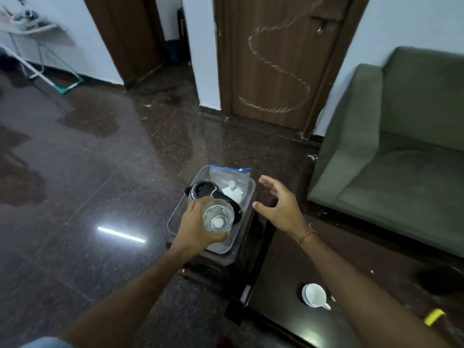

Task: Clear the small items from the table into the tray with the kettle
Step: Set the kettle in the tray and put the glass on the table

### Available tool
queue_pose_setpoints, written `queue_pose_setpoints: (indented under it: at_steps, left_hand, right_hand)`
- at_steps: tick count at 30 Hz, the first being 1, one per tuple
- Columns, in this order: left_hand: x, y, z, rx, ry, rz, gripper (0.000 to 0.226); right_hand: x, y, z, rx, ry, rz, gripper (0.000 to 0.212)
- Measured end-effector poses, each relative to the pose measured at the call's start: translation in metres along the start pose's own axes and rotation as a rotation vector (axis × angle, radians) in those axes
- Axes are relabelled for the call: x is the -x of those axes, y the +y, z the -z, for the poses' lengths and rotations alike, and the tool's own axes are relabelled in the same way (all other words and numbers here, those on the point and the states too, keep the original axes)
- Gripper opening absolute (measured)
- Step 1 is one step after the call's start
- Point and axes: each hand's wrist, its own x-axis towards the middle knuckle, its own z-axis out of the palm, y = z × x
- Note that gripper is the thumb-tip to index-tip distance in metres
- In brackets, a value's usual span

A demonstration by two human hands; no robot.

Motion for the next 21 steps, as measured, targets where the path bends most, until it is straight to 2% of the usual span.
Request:
queue_pose_setpoints:
  at_steps: [8, 21]
  left_hand:
    - [-0.033, 0.11, -0.081, 0.047, -0.138, -0.193, 0.089]
    - [-0.011, 0.281, -0.313, 0.063, -0.304, -0.306, 0.086]
  right_hand:
    - [0.053, 0.008, 0.122, -0.037, 0.2, -0.098, 0.065]
    - [0.18, 0.108, 0.37, -0.03, 0.475, -0.24, 0.063]
